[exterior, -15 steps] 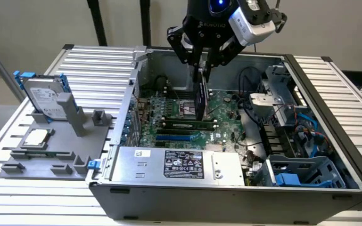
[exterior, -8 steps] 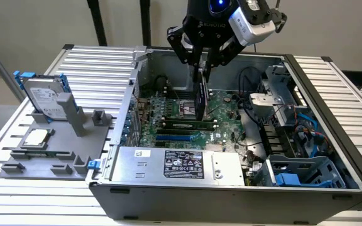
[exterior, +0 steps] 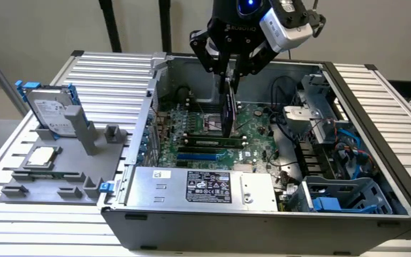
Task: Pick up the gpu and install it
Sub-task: 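Pick up the gpu and move the gpu toward the slot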
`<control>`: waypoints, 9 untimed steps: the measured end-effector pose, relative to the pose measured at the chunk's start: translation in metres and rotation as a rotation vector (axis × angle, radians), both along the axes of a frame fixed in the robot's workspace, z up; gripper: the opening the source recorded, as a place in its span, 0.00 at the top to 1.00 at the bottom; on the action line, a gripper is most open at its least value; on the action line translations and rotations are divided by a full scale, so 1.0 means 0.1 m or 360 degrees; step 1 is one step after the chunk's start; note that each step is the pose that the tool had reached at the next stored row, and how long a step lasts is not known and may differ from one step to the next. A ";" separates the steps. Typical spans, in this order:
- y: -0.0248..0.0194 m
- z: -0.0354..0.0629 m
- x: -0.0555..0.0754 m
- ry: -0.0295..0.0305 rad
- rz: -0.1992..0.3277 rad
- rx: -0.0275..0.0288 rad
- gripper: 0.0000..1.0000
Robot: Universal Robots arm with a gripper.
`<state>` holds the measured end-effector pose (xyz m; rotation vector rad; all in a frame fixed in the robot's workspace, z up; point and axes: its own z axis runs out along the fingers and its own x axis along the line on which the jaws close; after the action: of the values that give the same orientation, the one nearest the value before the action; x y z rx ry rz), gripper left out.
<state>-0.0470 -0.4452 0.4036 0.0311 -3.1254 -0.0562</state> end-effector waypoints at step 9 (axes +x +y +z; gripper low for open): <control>0.006 -0.025 0.00 -0.00099 0.0158 -0.00005 1.00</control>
<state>-0.0474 -0.4447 0.4011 0.1869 -3.1244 -0.0544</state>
